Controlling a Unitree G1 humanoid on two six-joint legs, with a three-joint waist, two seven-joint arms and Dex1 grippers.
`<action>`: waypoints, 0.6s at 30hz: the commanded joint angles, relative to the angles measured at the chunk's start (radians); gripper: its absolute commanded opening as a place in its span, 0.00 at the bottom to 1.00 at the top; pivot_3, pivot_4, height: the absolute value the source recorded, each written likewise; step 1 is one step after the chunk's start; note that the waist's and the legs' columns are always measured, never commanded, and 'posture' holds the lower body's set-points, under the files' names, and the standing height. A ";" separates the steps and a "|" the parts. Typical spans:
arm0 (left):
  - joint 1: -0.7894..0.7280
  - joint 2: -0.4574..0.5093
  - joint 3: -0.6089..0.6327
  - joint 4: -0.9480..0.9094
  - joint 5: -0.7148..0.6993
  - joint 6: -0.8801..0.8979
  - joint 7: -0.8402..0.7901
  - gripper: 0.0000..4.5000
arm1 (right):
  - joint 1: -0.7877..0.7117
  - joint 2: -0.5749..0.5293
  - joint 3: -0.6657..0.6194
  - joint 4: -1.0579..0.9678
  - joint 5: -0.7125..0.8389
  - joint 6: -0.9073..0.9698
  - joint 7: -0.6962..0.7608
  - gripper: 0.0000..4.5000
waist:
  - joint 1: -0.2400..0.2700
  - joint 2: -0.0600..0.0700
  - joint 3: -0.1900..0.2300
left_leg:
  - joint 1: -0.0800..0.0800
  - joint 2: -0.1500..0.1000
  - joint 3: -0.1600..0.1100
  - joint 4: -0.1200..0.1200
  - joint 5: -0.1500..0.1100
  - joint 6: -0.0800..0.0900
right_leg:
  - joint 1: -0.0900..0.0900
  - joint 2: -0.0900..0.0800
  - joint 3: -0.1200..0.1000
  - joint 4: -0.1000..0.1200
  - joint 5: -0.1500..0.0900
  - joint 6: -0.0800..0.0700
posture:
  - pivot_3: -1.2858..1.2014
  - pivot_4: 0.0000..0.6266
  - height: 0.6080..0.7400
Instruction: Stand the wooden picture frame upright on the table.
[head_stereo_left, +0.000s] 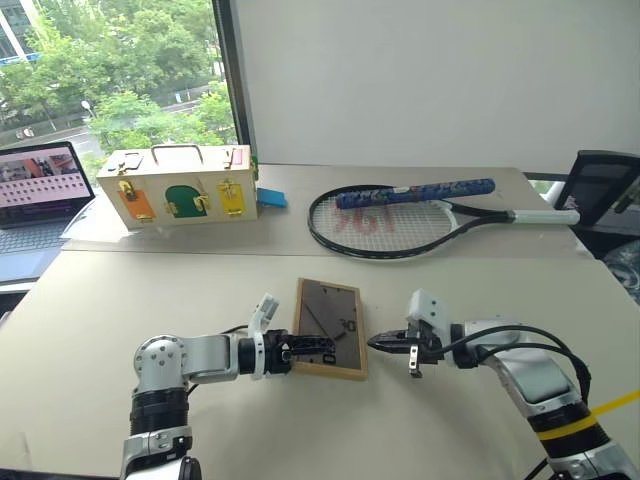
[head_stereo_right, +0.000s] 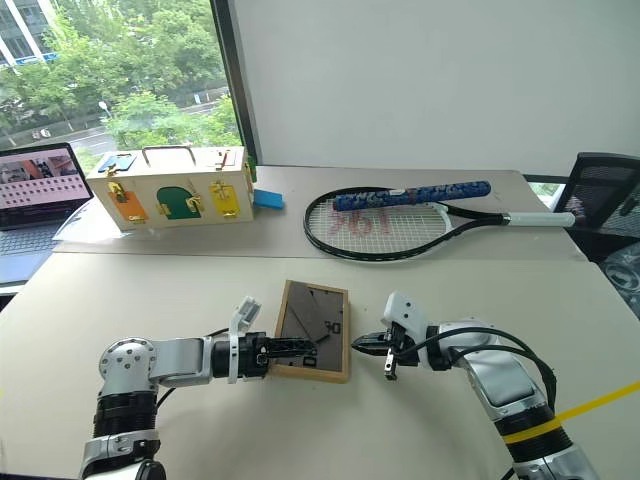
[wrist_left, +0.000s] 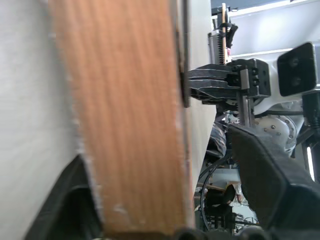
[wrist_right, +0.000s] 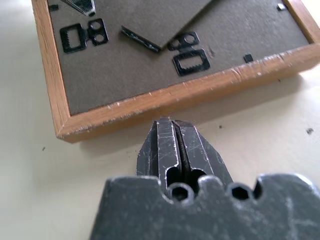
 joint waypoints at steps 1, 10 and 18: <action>-0.011 0.022 0.025 0.007 -0.049 0.003 -0.018 0.38 | -0.006 -0.019 -0.025 -0.001 -0.002 -0.018 -0.001 0.00 | -0.004 0.000 0.000 | 0.000 0.000 0.000 -0.001 0.000 0.000 | 0.000 0.000 0.000 0.000 0.000 0.000 | 0.52 0.24 0.86; -0.079 0.054 0.077 0.031 -0.285 -0.071 -0.051 0.25 | -0.037 -0.041 -0.256 -0.067 0.261 0.207 -0.022 0.00 | 0.002 -0.001 0.001 | -0.005 0.000 0.000 0.000 0.000 0.000 | -0.004 0.000 0.000 0.000 0.000 0.000 | 0.52 0.24 0.86; -0.101 0.060 0.056 -0.261 -0.241 -0.321 -0.203 0.25 | -0.135 -0.051 -0.409 -0.246 0.593 0.522 -0.123 0.00 | 0.002 -0.001 0.001 | -0.012 0.000 0.000 -0.002 0.000 0.000 | -0.011 0.000 0.000 -0.001 0.004 -0.007 | 0.52 0.24 0.86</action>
